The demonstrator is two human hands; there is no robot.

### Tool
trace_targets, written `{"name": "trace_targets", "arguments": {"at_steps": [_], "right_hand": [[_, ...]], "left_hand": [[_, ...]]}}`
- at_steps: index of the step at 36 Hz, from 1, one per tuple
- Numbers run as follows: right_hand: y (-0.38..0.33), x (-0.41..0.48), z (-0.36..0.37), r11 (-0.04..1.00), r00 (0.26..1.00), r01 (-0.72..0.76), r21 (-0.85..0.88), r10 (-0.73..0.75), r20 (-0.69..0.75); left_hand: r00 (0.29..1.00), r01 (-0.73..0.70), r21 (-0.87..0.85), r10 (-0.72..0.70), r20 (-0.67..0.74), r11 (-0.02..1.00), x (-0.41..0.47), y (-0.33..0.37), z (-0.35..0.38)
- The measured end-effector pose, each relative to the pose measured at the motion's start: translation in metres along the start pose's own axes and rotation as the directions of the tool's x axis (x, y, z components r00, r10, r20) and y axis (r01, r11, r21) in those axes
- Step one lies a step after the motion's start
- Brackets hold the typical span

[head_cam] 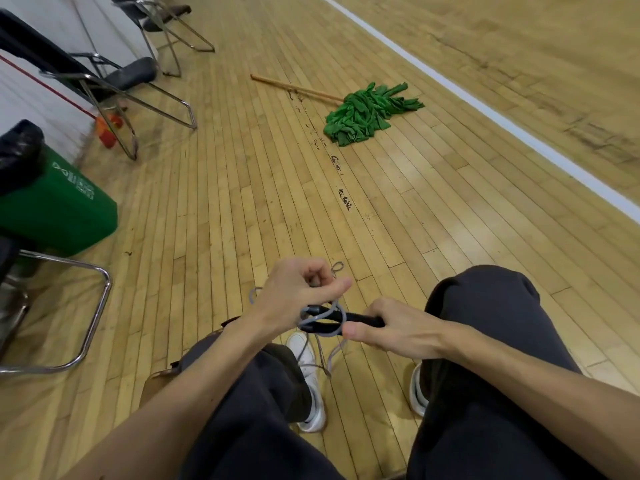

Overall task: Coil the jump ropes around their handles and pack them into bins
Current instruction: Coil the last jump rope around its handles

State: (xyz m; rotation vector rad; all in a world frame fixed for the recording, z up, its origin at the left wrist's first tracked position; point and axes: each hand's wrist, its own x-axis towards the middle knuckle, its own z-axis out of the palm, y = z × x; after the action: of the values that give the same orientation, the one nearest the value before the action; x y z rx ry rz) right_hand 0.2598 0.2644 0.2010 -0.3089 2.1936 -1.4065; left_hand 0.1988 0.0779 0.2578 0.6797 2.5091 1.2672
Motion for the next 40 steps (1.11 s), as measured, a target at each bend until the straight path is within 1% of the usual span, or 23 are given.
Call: {"name": "trace_targets", "arguments": {"at_steps": [2, 3, 4, 5, 7, 8, 9, 10, 11, 13, 16, 17, 19, 21, 23, 25, 29, 30, 32, 33, 34, 37, 40], "right_hand": [[-0.001, 0.000, 0.000, 1.000, 1.000, 0.012, -0.005, -0.012, 0.022], [-0.001, 0.001, 0.001, 1.000, 0.999, 0.014, -0.016, -0.013, 0.035], [0.000, 0.002, 0.003, 0.999, 0.999, 0.019, -0.032, -0.017, 0.046], [-0.001, 0.003, 0.004, 0.999, 0.998, 0.019, -0.045, -0.017, 0.060], [-0.004, 0.004, 0.006, 0.998, 0.997, 0.017, -0.058, -0.012, 0.081], [-0.005, 0.004, 0.006, 0.998, 0.995, 0.031, -0.055, -0.026, 0.096], [-0.007, 0.004, 0.006, 0.997, 0.994, 0.046, -0.063, -0.039, 0.105], [-0.007, 0.004, 0.006, 0.997, 0.994, 0.051, -0.062, -0.045, 0.104], [-0.007, 0.004, 0.006, 0.997, 0.994, 0.050, -0.067, -0.043, 0.098], [-0.004, 0.005, 0.006, 0.997, 0.997, 0.036, -0.061, -0.031, 0.074], [-0.001, 0.001, 0.005, 0.998, 0.997, 0.022, -0.066, -0.017, 0.073], [-0.001, 0.000, 0.003, 0.997, 0.996, 0.028, -0.075, -0.022, 0.083], [-0.003, -0.002, 0.001, 0.997, 0.996, 0.039, -0.059, -0.035, 0.078], [-0.003, -0.004, -0.002, 0.997, 0.997, 0.057, -0.052, -0.054, 0.056], [-0.003, -0.004, -0.005, 0.997, 0.997, 0.079, -0.013, -0.078, 0.027], [-0.005, -0.005, -0.008, 0.994, 0.995, 0.091, 0.055, -0.093, 0.021], [-0.004, -0.001, -0.012, 0.978, 0.994, 0.108, 0.180, -0.110, 0.001], [-0.005, -0.001, -0.015, 0.971, 0.994, 0.105, 0.215, -0.103, -0.021], [-0.006, 0.000, -0.022, 0.960, 0.993, 0.102, 0.261, -0.083, -0.083], [-0.006, 0.000, -0.025, 0.960, 0.991, 0.099, 0.263, -0.071, -0.113], [-0.006, 0.001, -0.027, 0.963, 0.989, 0.088, 0.254, -0.054, -0.139], [-0.005, 0.004, -0.030, 0.979, 0.972, 0.023, 0.203, 0.026, -0.234], [-0.004, 0.011, -0.035, 0.980, 0.929, -0.065, 0.187, 0.128, -0.346]], "left_hand": [[0.991, -0.135, 0.240, 0.134, 0.020, 0.961, 0.000, 0.002, -0.004], [0.979, -0.205, 0.375, 0.196, 0.063, 0.904, 0.001, 0.005, -0.007], [0.960, -0.279, 0.499, 0.253, 0.121, 0.821, 0.002, 0.007, -0.010], [0.933, -0.358, 0.582, 0.305, 0.190, 0.730, 0.004, 0.011, -0.012], [0.871, -0.491, 0.663, 0.343, 0.352, 0.565, 0.006, 0.022, -0.008], [0.844, -0.537, 0.678, 0.312, 0.437, 0.502, 0.008, 0.028, -0.003], [0.819, -0.571, 0.674, 0.273, 0.504, 0.469, 0.008, 0.034, 0.002], [0.808, -0.583, 0.668, 0.243, 0.537, 0.463, 0.009, 0.038, 0.007], [0.812, -0.573, 0.672, 0.212, 0.545, 0.469, 0.011, 0.043, 0.010], [0.828, -0.531, 0.673, 0.145, 0.541, 0.515, 0.016, 0.048, 0.011], [0.844, -0.482, 0.624, 0.133, 0.520, 0.615, 0.018, 0.050, 0.012], [0.853, -0.455, 0.591, 0.134, 0.505, 0.666, 0.019, 0.050, 0.012], [0.880, -0.350, 0.467, 0.114, 0.460, 0.812, 0.021, 0.043, 0.011], [0.920, -0.181, 0.275, 0.063, 0.388, 0.944, 0.024, 0.031, 0.006], [0.934, -0.018, 0.088, -0.014, 0.356, 0.996, 0.025, 0.021, 0.002], [0.933, 0.064, -0.036, -0.047, 0.357, 0.997, 0.025, 0.011, 0.004], [0.922, 0.145, -0.140, -0.082, 0.378, 0.979, 0.015, -0.005, 0.007], [0.920, 0.182, -0.152, -0.113, 0.375, 0.972, 0.011, -0.009, 0.009], [0.918, 0.303, -0.146, -0.246, 0.311, 0.942, 0.003, -0.014, 0.011], [0.911, 0.352, -0.146, -0.303, 0.280, 0.924, 0.000, -0.015, 0.013], [0.907, 0.375, -0.154, -0.327, 0.266, 0.914, -0.003, -0.017, 0.014], [0.911, 0.364, -0.136, -0.322, 0.258, 0.922, -0.009, -0.018, 0.014], [0.929, 0.318, -0.090, -0.291, 0.229, 0.944, -0.014, -0.019, 0.007]]}}
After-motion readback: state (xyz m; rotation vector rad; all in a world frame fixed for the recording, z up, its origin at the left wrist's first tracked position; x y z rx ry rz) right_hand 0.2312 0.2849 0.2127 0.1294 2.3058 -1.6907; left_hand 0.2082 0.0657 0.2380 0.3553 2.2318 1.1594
